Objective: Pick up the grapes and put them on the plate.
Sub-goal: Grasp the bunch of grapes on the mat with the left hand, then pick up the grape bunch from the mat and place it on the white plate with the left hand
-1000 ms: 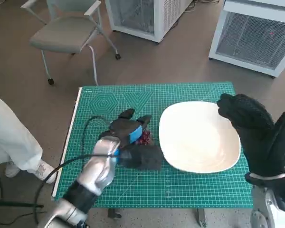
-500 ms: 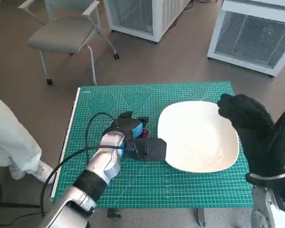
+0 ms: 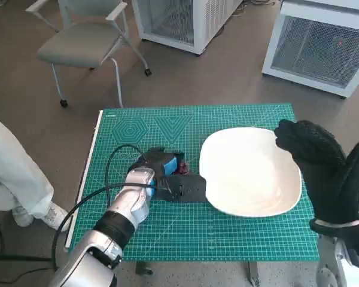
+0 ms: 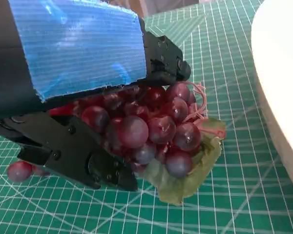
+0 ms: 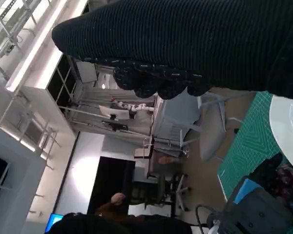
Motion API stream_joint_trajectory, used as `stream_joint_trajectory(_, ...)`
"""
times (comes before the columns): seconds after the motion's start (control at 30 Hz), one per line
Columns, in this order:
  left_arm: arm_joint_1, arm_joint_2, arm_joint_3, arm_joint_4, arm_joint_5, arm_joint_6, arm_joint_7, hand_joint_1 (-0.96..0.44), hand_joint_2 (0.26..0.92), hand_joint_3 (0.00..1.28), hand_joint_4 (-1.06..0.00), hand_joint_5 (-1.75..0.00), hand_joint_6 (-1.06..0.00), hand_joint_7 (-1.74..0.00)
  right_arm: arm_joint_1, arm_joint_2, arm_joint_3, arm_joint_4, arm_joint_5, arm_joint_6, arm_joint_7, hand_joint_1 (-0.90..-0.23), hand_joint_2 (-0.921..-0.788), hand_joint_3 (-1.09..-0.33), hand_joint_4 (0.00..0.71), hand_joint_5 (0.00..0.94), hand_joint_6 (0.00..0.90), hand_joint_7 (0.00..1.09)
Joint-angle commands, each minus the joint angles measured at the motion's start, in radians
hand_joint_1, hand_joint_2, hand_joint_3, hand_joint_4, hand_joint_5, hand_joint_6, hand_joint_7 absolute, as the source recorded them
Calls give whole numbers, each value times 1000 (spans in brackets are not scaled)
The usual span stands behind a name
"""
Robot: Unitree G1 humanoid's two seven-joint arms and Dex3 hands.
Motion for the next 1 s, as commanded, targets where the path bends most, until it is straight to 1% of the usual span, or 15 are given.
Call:
stream_joint_trajectory(0.03,-5,16,-19,5,-1,-29,18,353,715,707,-363,-1569,-637,-99,21,-4,-3,6,6,13,-1,-327,-921,-610,448,852,241,997)
stream_joint_trajectory(0.1,-6,21,-23,3,-3,-33,10,367,691,778,-361,-1658,-664,-113,20,-4,-3,8,6,13,0,-327,-921,-610,448,852,241,997)
stream_joint_trajectory(0.2,-11,27,-22,1,-11,-34,-11,378,660,814,-396,-1674,-658,-114,18,-3,-4,11,6,12,0,-326,-921,-610,447,852,241,997)
stream_joint_trajectory(0.4,-15,40,-16,-23,-26,-29,-49,386,631,815,-458,-1632,-612,-92,13,-3,-3,19,4,9,0,-326,-921,-610,447,853,241,997)
stream_joint_trajectory(0.6,-17,45,-15,-49,-29,-7,-70,388,630,776,-499,-1580,-608,-87,10,-1,1,21,-2,6,-1,-325,-921,-610,447,852,242,996)
stream_joint_trajectory(0.67,-16,48,-11,-61,-33,-5,-72,388,632,770,-503,-1575,-579,-72,8,-2,1,23,-2,6,0,-324,-921,-610,447,852,242,995)
stream_joint_trajectory(0.77,-11,56,-2,-85,-41,-4,-73,388,630,774,-502,-1577,-478,-33,7,-3,1,25,-1,5,1,-324,-921,-610,447,852,242,995)
stream_joint_trajectory(0.87,2,69,7,-121,-49,-11,-71,389,620,811,-483,-1610,-385,-11,7,-3,1,25,0,4,3,-325,-921,-610,447,852,242,995)
stream_joint_trajectory(1.0,17,87,15,-157,-62,-28,-63,389,615,854,-449,-1660,-343,-4,8,-3,1,25,0,2,4,-326,-921,-610,448,852,242,995)
